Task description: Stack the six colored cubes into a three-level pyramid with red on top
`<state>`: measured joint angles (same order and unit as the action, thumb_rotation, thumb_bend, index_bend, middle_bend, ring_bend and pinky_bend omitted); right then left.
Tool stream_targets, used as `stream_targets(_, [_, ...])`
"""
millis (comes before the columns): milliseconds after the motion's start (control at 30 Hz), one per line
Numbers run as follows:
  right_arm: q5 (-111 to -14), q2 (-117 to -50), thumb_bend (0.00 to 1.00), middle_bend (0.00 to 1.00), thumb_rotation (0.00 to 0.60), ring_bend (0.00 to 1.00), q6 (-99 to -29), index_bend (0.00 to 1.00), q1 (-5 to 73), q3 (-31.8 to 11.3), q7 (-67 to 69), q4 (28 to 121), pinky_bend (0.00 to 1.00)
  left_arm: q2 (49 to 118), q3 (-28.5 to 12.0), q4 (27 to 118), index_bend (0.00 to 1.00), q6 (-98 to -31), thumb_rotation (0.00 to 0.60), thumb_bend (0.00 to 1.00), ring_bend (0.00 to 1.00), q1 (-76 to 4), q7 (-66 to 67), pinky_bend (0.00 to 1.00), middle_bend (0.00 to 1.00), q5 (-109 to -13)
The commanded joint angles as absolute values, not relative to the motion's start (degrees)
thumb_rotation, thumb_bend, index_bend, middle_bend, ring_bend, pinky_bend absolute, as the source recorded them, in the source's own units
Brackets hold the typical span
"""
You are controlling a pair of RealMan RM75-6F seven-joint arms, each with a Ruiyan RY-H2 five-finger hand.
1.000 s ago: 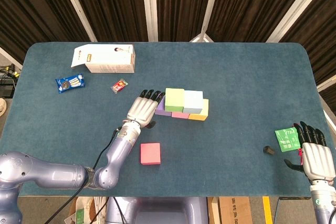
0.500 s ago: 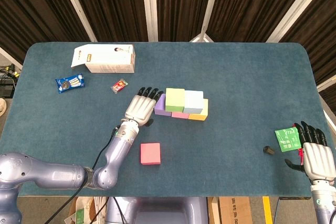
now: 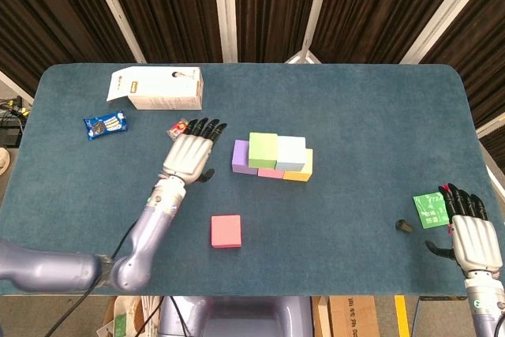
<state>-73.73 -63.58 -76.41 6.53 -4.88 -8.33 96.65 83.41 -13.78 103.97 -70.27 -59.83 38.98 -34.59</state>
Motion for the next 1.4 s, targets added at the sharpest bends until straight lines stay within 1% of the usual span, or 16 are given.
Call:
stream_targets(33, [-75.2,-62.7,0.17,0.00,0.600,0.00,-75.4,0.00,6.7,-4.1,-6.4,97.5,0.00,74.0,-11.5,112.2,0.06,-74.4,0.600,0.36,0.00,-50.2,26.2,0.00,0.03,-47.6])
stream_targets(133, [-77.3,-61.6,0.17,0.00,0.600,0.00,-74.2,0.00,7.0,-3.1,-3.8,98.7,0.00,68.2,-8.2,114.3,0.06,-76.3,0.600,0.36,0.00,-44.4,19.0,0.00,0.03,-56.0])
stream_targets(267, [-81.2,-60.2,0.17,0.00,0.600,0.00,-72.3,0.00,7.9,-1.5,-1.5,101.0,0.00,61.6,-3.1,113.3,0.06,-79.0,0.600,0.36,0.00,-37.0,10.4,0.00,0.02,-66.4])
stream_targets(467, [-83.3,-56.9,0.17,0.00,0.600,0.00,-67.1,0.00,10.8,-0.4,-0.6,106.6,0.00,57.2,1.9,109.2,0.06,-84.2,0.600,0.36,0.00,-29.2,0.2,0.00,0.02,-77.9])
stream_targets(567, [-83.6,-55.7,0.17,0.00,0.600,0.00,-64.8,0.00,12.1,-0.3,0.8,109.3,0.00,56.2,3.5,107.6,0.06,-86.7,0.600,0.36,0.00,-26.4,-2.9,0.00,0.02,-81.7])
stream_targets(667, [-83.3,-55.0,0.17,0.00,0.600,0.00,-61.6,0.00,14.1,-0.5,2.5,111.8,0.00,55.8,5.2,104.8,0.06,-92.2,0.600,0.36,0.00,-21.9,-5.9,0.00,0.01,-86.6])
stream_targets(800, [-82.1,-56.2,0.17,0.00,0.600,0.00,-60.0,0.00,15.5,-0.7,-0.7,113.9,0.00,57.2,6.1,101.3,0.06,-97.9,0.600,0.36,0.00,-17.2,-8.3,0.00,0.01,-90.1])
stream_targets(900, [-81.0,-58.1,0.17,0.00,0.600,0.00,-59.3,0.00,16.5,-0.8,-5.1,115.7,0.00,58.8,6.2,98.8,0.06,-100.3,0.600,0.36,0.00,-14.5,-9.7,0.00,0.01,-91.3])
stream_targets(1067, [-77.6,-62.0,0.17,0.00,0.600,0.00,-58.9,0.00,18.0,-1.2,-12.9,118.9,0.00,60.4,6.3,97.6,0.06,-99.7,0.600,0.36,0.00,-12.0,-7.9,0.00,0.01,-90.3])
stream_targets(1167, [-75.0,-64.9,0.17,0.00,0.600,0.00,-59.6,0.00,18.8,-1.9,-17.2,120.8,0.00,61.8,5.6,97.4,0.06,-99.3,0.600,0.36,0.00,-11.1,-6.3,0.00,0.01,-89.6])
stream_targets(1267, [-71.2,-67.7,0.17,0.00,0.600,0.00,-59.8,0.00,20.5,-3.1,-21.9,122.7,0.00,63.6,4.6,96.4,0.06,-98.7,0.600,0.36,0.00,-10.4,-4.6,0.00,0.01,-88.4])
stream_targets(1400, [-66.0,-70.8,0.17,0.00,0.600,0.00,-60.2,0.00,23.0,-5.1,-26.3,123.8,0.00,64.4,3.9,96.1,0.06,-97.6,0.600,0.36,0.00,-10.2,-3.9,0.00,0.01,-88.0])
